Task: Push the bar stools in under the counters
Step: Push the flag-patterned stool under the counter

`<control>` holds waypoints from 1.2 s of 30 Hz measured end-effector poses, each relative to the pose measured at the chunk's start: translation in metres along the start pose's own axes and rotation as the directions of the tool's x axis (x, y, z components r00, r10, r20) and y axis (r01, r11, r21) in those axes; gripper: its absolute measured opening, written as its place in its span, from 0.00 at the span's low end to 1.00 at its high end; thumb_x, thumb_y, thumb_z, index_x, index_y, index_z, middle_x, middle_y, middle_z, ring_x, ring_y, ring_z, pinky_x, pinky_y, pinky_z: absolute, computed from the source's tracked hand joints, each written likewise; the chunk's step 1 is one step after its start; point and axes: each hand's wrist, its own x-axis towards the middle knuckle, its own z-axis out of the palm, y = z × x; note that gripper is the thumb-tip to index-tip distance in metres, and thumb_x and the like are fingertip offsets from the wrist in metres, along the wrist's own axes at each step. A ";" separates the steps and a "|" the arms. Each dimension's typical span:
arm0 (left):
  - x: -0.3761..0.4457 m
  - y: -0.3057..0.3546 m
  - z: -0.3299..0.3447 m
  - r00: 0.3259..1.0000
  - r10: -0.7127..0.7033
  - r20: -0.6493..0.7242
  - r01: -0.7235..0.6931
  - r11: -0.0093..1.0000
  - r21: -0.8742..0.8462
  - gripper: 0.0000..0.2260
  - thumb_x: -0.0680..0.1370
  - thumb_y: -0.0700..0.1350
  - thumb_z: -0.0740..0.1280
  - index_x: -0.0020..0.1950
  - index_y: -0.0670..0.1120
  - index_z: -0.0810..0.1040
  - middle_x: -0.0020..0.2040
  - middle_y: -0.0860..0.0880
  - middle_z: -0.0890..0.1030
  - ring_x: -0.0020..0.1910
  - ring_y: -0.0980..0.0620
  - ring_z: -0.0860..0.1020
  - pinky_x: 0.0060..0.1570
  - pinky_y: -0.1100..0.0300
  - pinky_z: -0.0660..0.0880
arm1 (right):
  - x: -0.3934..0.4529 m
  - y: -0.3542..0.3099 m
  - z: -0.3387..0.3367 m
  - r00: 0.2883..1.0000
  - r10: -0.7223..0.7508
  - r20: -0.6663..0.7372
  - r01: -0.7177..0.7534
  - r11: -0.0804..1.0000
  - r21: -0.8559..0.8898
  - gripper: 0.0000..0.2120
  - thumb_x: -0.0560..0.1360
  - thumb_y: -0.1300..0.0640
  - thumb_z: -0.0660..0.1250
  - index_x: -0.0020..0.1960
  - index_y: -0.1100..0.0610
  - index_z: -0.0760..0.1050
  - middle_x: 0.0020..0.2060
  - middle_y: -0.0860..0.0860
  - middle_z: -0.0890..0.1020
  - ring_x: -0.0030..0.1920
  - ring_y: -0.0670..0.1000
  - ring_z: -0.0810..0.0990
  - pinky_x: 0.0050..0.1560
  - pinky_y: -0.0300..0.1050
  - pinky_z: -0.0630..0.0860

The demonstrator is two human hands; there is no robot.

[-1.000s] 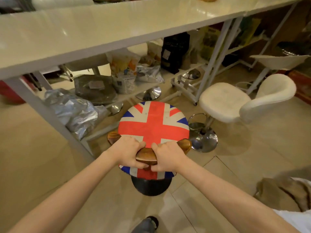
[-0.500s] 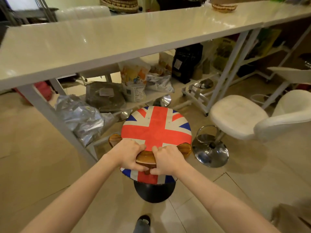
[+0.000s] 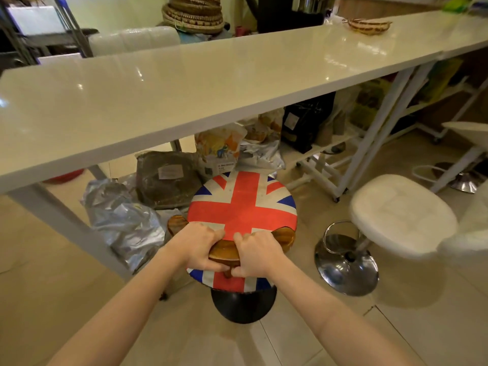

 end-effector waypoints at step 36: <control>0.094 0.005 -0.001 0.914 -0.396 -0.085 0.392 0.918 -0.060 0.28 0.65 0.72 0.54 0.45 0.49 0.73 0.35 0.50 0.79 0.32 0.51 0.76 0.35 0.59 0.68 | 0.080 0.139 -0.008 0.919 -0.390 0.056 0.393 0.916 -0.083 0.26 0.70 0.39 0.66 0.56 0.58 0.68 0.48 0.55 0.80 0.45 0.56 0.79 0.39 0.46 0.66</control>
